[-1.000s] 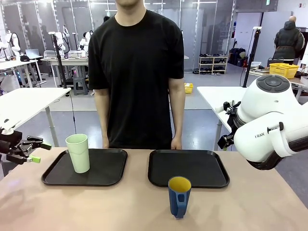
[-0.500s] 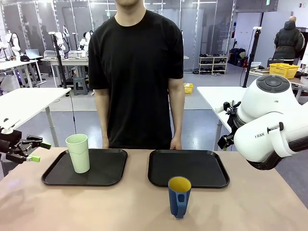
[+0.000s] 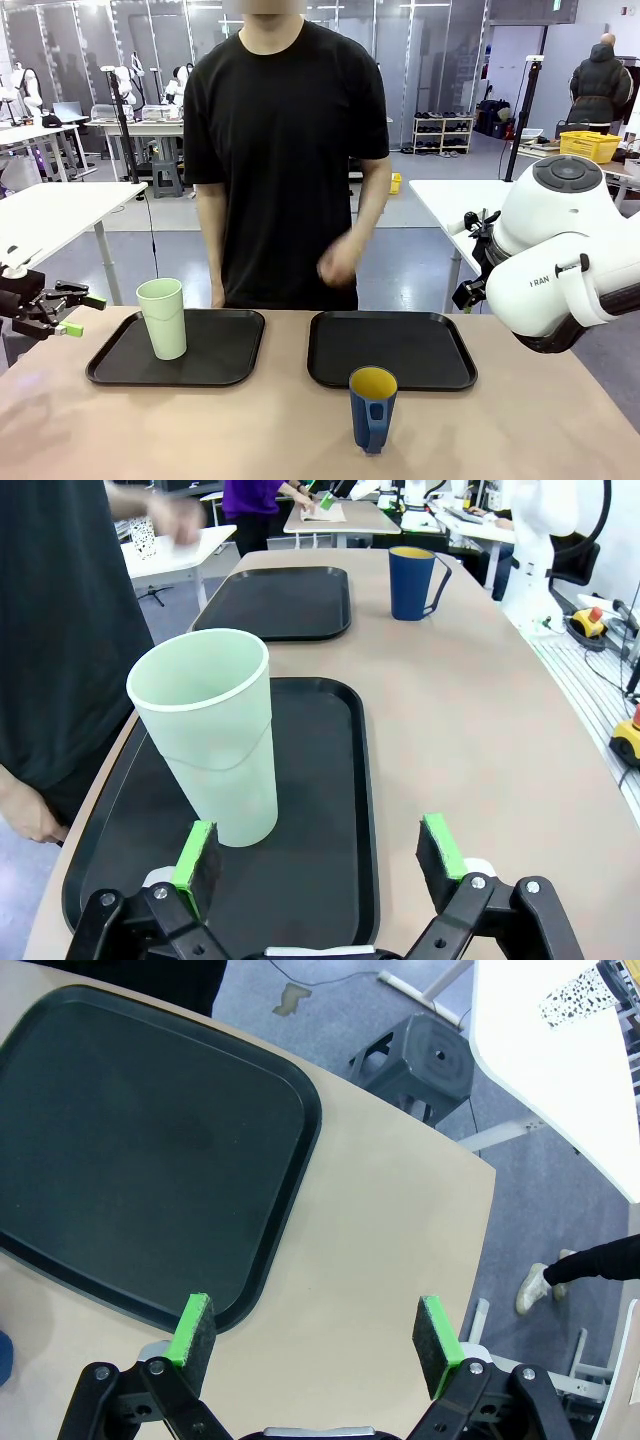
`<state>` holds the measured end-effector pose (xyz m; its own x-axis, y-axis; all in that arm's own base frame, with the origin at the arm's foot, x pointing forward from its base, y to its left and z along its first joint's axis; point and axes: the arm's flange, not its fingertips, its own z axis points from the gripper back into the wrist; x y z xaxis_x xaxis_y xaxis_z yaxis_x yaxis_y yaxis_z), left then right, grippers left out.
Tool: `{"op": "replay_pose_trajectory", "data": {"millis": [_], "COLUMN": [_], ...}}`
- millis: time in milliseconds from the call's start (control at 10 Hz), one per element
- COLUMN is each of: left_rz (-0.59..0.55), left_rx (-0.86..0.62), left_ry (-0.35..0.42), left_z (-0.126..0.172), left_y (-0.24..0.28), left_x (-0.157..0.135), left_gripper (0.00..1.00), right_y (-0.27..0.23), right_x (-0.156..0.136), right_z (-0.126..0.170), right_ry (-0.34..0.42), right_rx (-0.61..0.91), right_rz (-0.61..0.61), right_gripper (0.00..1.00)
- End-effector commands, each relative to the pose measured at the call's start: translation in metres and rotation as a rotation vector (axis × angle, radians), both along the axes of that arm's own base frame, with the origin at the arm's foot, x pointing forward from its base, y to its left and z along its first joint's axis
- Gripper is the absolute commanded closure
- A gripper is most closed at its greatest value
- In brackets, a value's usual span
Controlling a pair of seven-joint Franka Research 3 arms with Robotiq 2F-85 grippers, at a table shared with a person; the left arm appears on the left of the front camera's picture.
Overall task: Sort and store the cups by type.
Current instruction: Pick up the Handle plastic cup and place it into the empty Flat Tray.
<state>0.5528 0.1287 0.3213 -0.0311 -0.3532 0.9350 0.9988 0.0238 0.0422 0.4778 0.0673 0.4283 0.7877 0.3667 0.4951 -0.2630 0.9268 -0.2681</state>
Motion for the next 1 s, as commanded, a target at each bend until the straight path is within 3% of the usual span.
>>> {"op": "replay_pose_trajectory", "data": {"millis": [0,200,400,600,700,800,900], "left_rz": [-0.008,0.0,0.03,0.078,0.068,0.062,0.113], "left_rx": [-0.016,0.0,0.169,0.44,0.492,0.58,0.647], "left_ry": [-0.007,0.0,-0.016,-0.009,0.004,0.069,0.069], "left_z": [0.002,0.0,0.017,0.037,0.043,0.047,0.054], "left_y": [0.002,0.0,0.016,0.028,0.029,0.027,0.025], "left_x": [0.002,0.0,-0.045,-0.088,-0.103,-0.115,-0.123], "left_gripper": [0.0,0.0,0.0,0.0,0.0,0.0,0.0], "right_y": [0.0,0.0,0.0,0.0,0.0,0.0,0.0], "right_x": [0.002,0.002,0.002,0.002,0.002,0.002,0.002], "right_z": [-0.001,-0.001,-0.001,-0.001,-0.001,-0.001,-0.001], "right_ry": [-0.002,-0.002,-0.002,-0.002,-0.002,-0.002,-0.002], "right_rx": [-0.014,-0.014,-0.014,-0.014,-0.014,-0.014,-0.014], "right_rz": [0.005,0.005,0.005,0.005,0.005,0.005,0.005], "right_gripper": [0.0,0.0,0.0,0.0,0.0,0.0,0.0]}}
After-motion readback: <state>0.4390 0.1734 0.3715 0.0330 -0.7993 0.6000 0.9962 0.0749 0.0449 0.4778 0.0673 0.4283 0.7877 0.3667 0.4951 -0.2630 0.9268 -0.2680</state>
